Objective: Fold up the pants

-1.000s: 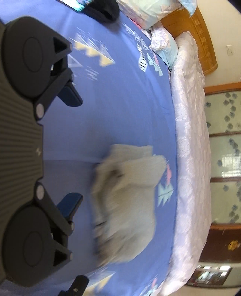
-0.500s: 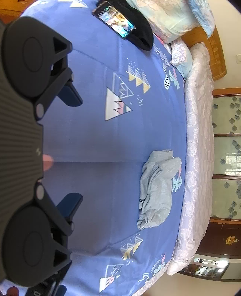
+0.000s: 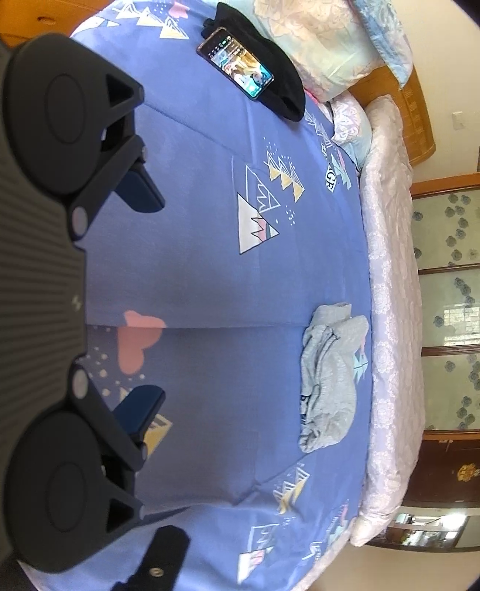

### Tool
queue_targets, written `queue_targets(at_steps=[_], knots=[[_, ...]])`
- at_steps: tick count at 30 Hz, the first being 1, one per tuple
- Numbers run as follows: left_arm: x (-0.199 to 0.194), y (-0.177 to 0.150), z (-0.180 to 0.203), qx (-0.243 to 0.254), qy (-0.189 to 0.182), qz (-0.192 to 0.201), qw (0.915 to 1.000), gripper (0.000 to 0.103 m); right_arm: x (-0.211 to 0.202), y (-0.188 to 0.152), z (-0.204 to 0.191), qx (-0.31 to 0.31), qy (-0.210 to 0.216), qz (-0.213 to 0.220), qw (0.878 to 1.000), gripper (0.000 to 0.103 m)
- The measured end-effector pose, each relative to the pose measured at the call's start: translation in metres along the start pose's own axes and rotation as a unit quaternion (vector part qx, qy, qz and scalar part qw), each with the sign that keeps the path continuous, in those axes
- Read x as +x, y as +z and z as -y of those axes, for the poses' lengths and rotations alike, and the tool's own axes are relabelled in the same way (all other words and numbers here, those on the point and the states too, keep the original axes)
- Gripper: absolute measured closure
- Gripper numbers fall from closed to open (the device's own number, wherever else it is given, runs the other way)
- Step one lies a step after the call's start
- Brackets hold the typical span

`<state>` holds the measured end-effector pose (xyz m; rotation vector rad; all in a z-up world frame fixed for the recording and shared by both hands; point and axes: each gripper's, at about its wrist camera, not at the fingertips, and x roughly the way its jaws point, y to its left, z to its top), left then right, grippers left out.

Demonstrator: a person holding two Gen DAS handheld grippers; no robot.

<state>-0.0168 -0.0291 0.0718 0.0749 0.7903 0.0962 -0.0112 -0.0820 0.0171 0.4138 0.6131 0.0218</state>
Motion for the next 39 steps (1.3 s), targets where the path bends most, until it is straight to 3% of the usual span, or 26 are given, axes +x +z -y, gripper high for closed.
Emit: queue_targets(at_steps=[16, 28, 39], knots=[[0.01, -0.008, 0.002, 0.009, 0.009, -0.023, 0.9997, 0.0, 0.006, -0.016, -0.008, -0.005, -0.024, 0.003, 1.0, 0.0], [0.006, -0.001, 0.016, 0.016, 0.008, -0.007, 0.9998, 0.0, -0.003, -0.004, 0.015, 0.026, -0.048, 0.026, 0.998, 0.0], [0.019, 0.0, 0.025, 0.021, 0.018, -0.04, 0.9988, 0.0, 0.003, -0.006, 0.024, 0.029, -0.042, 0.008, 0.999, 0.0]])
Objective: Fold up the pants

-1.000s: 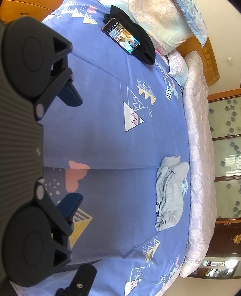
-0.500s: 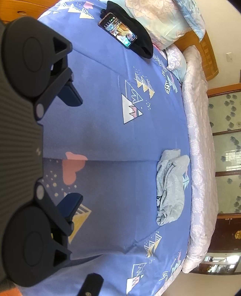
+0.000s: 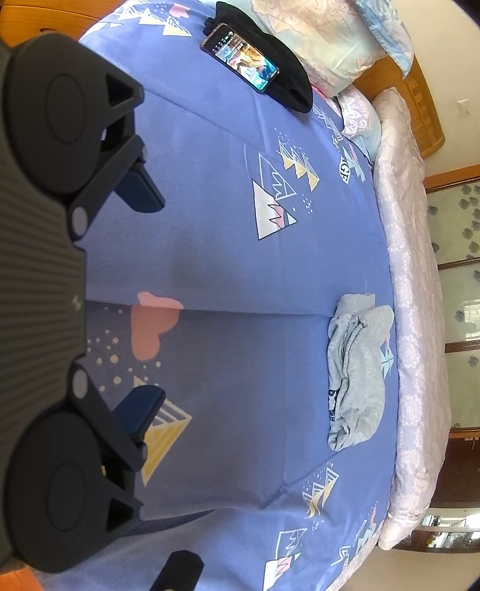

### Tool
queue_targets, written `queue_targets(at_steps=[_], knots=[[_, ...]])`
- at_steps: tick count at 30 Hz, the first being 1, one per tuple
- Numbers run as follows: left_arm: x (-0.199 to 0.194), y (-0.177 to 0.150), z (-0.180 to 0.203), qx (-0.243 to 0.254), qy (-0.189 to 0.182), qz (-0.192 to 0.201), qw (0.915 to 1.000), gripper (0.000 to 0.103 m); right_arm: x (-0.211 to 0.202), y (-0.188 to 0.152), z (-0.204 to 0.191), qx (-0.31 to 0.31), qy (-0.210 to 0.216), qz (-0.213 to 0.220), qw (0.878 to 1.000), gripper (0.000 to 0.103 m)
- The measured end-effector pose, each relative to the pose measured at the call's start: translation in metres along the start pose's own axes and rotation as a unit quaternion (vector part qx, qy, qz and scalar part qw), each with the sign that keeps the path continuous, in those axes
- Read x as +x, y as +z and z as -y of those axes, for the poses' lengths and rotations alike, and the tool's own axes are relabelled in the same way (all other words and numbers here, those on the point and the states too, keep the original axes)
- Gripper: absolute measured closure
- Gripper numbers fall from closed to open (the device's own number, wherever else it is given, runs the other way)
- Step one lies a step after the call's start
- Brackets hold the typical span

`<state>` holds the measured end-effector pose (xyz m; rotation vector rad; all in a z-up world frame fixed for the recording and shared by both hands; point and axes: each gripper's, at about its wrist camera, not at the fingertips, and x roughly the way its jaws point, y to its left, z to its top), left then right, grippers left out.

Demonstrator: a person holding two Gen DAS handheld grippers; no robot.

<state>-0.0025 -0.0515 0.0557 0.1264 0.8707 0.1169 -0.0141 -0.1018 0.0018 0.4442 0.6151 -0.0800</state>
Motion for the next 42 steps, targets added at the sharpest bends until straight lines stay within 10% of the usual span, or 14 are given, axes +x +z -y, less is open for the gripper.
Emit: queue_targets(at_steps=[42], knots=[[0.004, 0.002, -0.022, -0.011, 0.015, -0.028, 0.9994, 0.0, 0.013, 0.002, -0.014, -0.025, 0.043, -0.025, 0.998, 0.0]])
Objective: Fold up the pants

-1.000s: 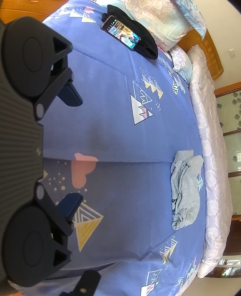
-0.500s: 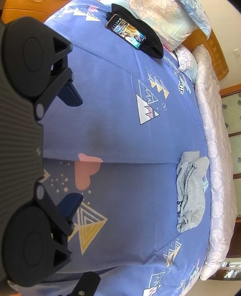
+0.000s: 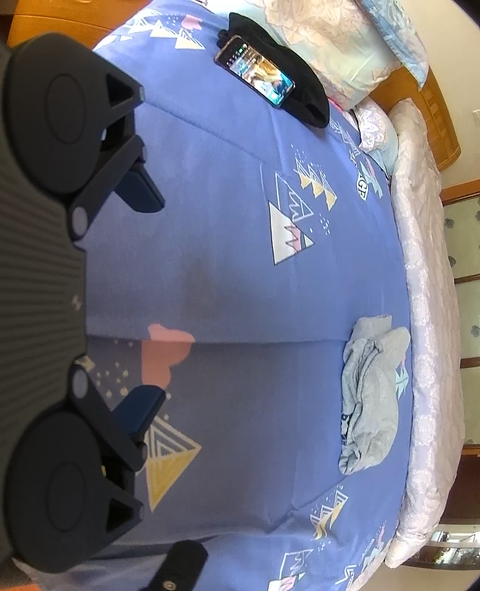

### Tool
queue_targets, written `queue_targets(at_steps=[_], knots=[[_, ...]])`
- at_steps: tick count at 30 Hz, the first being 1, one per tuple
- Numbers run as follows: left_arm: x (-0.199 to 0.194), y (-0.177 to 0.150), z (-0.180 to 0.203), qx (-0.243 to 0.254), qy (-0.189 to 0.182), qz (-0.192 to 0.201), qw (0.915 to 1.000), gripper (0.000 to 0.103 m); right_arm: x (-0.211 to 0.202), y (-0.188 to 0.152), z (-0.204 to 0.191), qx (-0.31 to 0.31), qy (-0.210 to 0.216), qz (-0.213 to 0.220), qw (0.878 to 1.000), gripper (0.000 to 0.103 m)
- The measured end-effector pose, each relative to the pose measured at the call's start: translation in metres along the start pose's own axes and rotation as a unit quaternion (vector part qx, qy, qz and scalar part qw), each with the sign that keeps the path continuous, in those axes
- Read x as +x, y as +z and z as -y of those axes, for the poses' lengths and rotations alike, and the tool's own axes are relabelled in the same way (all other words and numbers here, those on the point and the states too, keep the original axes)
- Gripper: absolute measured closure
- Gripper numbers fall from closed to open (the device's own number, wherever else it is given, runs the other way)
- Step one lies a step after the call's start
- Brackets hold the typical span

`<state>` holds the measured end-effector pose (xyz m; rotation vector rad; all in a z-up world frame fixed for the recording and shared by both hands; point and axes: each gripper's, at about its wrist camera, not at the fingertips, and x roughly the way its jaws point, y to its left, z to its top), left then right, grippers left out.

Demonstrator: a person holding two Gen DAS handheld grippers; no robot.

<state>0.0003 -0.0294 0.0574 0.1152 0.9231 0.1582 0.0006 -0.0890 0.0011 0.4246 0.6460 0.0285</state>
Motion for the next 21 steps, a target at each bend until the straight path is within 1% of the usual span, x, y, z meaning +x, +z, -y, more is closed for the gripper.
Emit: queue_targets(at_steps=[3, 6, 16, 21], knots=[[0.0, -0.001, -0.004, -0.001, 0.006, -0.001, 1.0, 0.0, 0.001, 0.0, -0.004, 0.002, 0.009, -0.001, 1.0, 0.0], [0.001, -0.001, -0.007, -0.008, 0.003, -0.002, 1.0, 0.0, -0.001, -0.001, -0.009, -0.011, 0.012, 0.0, 1.0, 0.0], [0.001, -0.006, 0.001, -0.009, -0.017, -0.002, 0.9998, 0.0, -0.002, -0.008, -0.009, -0.022, -0.007, 0.001, 1.0, 0.0], [-0.002, -0.007, 0.014, 0.007, -0.027, 0.0, 0.9996, 0.0, -0.005, -0.009, -0.001, -0.012, -0.015, 0.002, 1.0, 0.0]])
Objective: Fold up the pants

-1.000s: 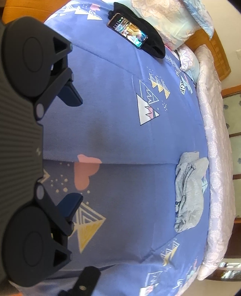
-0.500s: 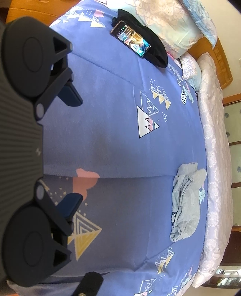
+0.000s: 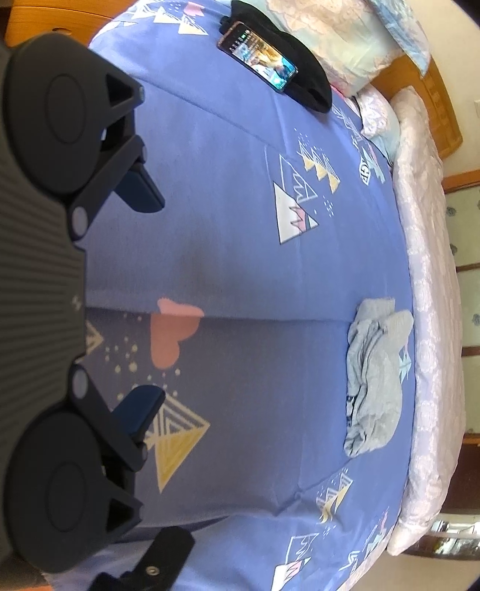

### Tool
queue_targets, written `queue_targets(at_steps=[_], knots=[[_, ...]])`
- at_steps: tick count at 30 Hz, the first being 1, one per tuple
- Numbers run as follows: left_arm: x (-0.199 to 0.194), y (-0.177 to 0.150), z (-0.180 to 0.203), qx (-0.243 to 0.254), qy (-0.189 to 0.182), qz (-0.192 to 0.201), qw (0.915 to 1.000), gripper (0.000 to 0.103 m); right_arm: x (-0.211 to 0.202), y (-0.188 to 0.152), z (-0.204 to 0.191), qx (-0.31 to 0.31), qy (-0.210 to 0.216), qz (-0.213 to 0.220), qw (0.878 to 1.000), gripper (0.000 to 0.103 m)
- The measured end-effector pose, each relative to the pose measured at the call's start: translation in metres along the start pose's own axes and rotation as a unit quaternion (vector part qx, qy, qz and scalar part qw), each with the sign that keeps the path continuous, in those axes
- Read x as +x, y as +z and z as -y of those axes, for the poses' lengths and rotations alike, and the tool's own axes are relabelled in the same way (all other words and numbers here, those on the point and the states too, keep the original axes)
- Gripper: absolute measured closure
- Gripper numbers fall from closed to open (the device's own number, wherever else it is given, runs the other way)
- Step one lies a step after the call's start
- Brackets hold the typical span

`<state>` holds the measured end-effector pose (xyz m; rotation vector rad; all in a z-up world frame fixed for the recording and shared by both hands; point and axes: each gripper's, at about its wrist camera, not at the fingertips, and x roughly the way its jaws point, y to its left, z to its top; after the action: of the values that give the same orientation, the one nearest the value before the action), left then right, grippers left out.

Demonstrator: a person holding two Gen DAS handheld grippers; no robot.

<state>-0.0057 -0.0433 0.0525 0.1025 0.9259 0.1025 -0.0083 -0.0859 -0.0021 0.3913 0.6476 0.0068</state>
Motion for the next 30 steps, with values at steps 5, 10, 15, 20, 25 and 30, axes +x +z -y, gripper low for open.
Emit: queue_targets(at_steps=[5, 10, 15, 20, 25, 30], knots=[[-0.0013, -0.0008, 0.0057, 0.009, -0.004, -0.004, 0.9999, 0.0, -0.0008, 0.0003, 0.0066, 0.014, -0.002, 0.003, 1.0, 0.0], [-0.0046, -0.0017, 0.0038, 0.006, -0.004, -0.004, 1.0, 0.0, -0.0007, -0.0012, 0.0047, 0.015, 0.004, 0.001, 1.0, 0.0], [-0.0034, -0.0035, 0.0022, -0.001, -0.009, -0.01, 0.9999, 0.0, -0.0021, -0.0022, 0.0039, 0.009, 0.007, 0.001, 1.0, 0.0], [-0.0017, -0.0067, 0.0001, -0.002, -0.011, -0.018, 0.9998, 0.0, -0.0008, -0.0041, 0.0032, 0.011, 0.006, -0.003, 1.0, 0.0], [-0.0016, -0.0076, -0.002, -0.002, -0.009, -0.018, 0.9998, 0.0, -0.0001, -0.0025, 0.0017, 0.004, 0.005, -0.002, 1.0, 0.0], [-0.0024, -0.0077, -0.0026, -0.002, -0.014, -0.018, 0.9997, 0.0, -0.0019, -0.0026, 0.0006, 0.004, 0.0, 0.006, 1.0, 0.0]])
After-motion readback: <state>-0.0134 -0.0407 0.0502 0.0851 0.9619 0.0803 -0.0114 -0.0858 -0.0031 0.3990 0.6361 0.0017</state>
